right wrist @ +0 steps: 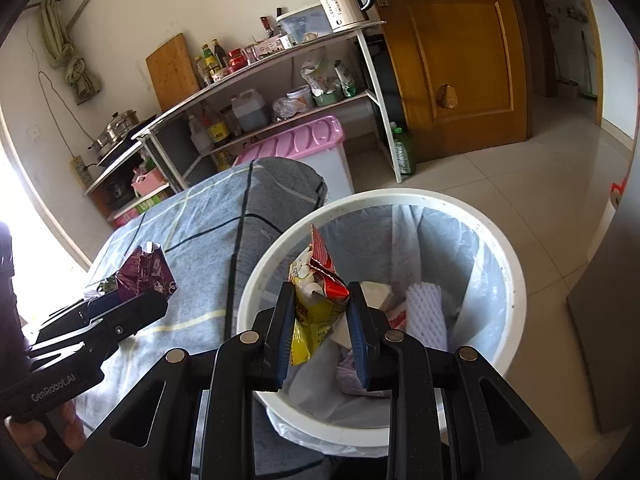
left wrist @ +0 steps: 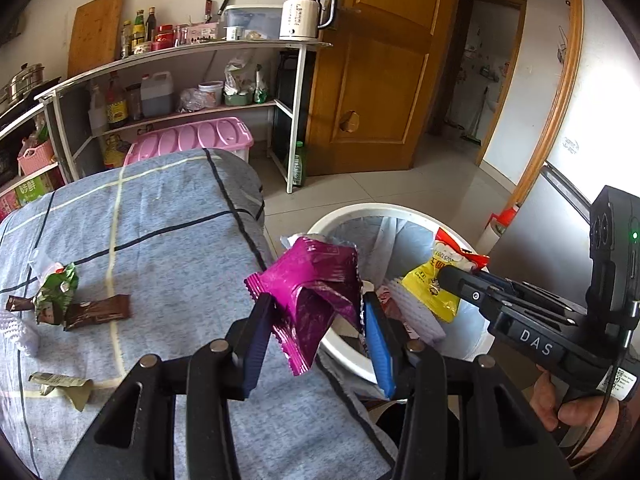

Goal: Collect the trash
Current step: 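Carry both snack bags over the bin and open both tools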

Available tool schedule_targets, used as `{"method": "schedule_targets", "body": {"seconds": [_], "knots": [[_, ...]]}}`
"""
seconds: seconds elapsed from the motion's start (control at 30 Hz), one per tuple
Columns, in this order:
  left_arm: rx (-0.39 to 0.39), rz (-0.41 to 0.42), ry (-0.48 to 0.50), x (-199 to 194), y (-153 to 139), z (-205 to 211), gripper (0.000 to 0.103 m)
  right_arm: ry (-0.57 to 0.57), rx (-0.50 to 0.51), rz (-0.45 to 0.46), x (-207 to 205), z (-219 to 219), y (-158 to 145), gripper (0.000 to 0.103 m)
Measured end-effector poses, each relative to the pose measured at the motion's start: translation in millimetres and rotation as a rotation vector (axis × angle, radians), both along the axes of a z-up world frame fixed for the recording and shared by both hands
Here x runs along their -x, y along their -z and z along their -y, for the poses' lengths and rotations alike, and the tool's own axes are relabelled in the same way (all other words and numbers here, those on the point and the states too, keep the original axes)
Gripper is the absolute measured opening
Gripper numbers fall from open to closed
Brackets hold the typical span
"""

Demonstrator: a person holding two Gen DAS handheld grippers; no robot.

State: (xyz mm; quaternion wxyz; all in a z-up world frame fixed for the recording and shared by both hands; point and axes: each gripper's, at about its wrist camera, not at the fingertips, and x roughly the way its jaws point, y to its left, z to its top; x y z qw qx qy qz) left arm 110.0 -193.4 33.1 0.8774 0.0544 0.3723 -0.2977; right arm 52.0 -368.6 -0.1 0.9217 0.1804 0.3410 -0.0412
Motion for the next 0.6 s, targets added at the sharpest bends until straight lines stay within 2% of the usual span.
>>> {"method": "schedule_targets", "body": {"seconds": [0.4,0.6], "knots": [[-0.032,-0.03,0.082,2.4,14.5,50.9,0.048,0.066,0.078,-0.073,-7.0,32.3,15.3,0.026],[-0.034,-0.045,0.088,1.7,20.6,56.8,0.056,0.067,0.111,-0.111,-11.6,36.0,22.2,0.026]]}}
